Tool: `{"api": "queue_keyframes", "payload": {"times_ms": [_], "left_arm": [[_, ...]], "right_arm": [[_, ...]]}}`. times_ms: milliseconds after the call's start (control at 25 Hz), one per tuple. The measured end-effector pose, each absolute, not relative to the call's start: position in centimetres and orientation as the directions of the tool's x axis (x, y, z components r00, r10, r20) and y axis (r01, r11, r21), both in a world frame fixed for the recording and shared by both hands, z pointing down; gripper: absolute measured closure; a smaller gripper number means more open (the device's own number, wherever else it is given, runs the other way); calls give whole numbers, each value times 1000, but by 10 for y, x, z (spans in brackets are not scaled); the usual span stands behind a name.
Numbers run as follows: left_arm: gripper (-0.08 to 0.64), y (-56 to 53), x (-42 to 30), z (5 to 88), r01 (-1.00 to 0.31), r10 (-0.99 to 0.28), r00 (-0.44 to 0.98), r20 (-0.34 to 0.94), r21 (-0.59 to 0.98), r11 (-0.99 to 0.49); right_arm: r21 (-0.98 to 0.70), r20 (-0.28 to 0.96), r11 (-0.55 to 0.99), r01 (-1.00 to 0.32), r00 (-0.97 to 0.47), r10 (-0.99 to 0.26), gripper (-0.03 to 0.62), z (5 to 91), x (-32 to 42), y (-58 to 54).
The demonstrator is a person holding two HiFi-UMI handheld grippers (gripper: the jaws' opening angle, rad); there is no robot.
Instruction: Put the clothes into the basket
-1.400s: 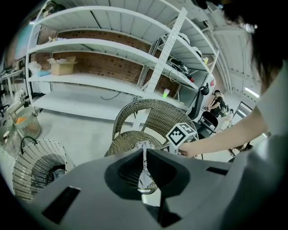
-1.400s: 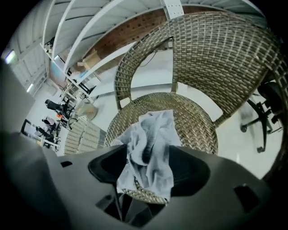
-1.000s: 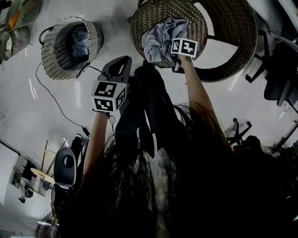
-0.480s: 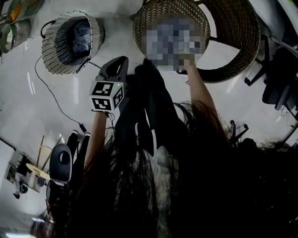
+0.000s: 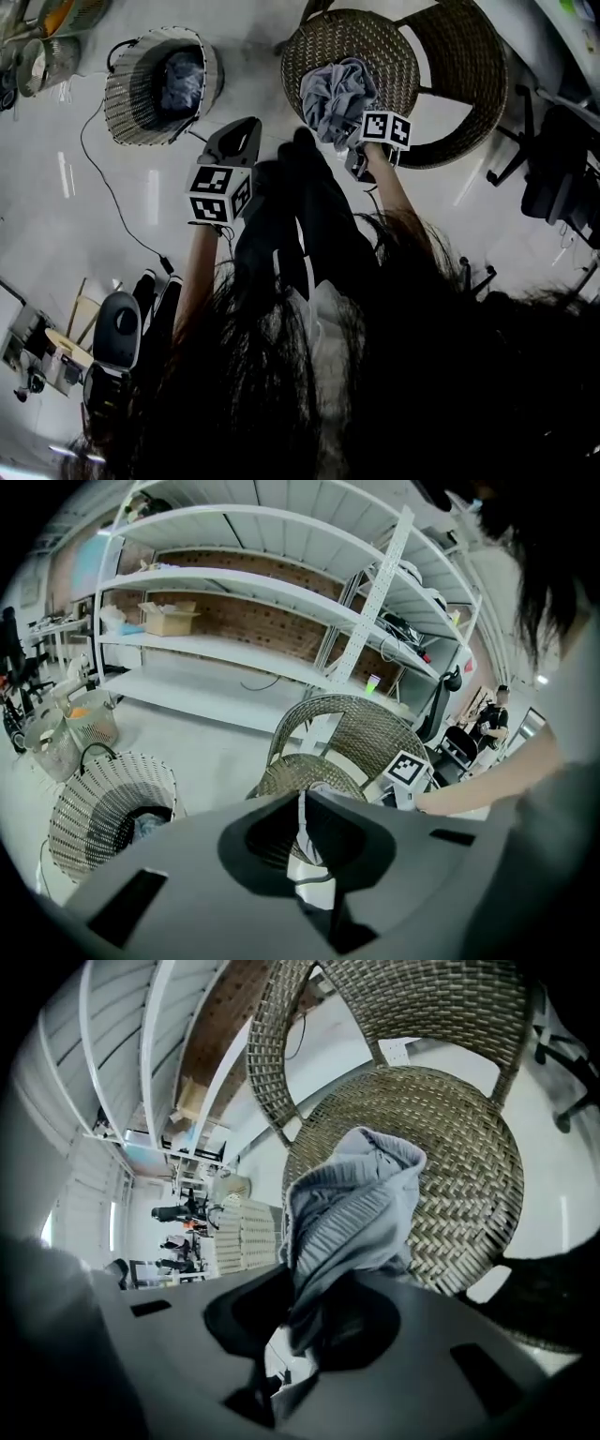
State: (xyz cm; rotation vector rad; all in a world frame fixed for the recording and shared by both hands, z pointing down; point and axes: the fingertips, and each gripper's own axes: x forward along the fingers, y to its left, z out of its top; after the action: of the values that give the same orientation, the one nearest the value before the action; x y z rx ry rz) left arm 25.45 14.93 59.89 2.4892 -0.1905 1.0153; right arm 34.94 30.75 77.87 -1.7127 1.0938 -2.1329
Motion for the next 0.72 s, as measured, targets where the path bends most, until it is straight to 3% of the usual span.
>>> {"api": "queue_keyframes", "payload": {"times_ms": [720], "left_arm": [[535,110,144,487,-353,-129,805,579,293,-888]], "right_arm": [[-755,630,-486,-440,-281,-724,500,572,302,205]]}}
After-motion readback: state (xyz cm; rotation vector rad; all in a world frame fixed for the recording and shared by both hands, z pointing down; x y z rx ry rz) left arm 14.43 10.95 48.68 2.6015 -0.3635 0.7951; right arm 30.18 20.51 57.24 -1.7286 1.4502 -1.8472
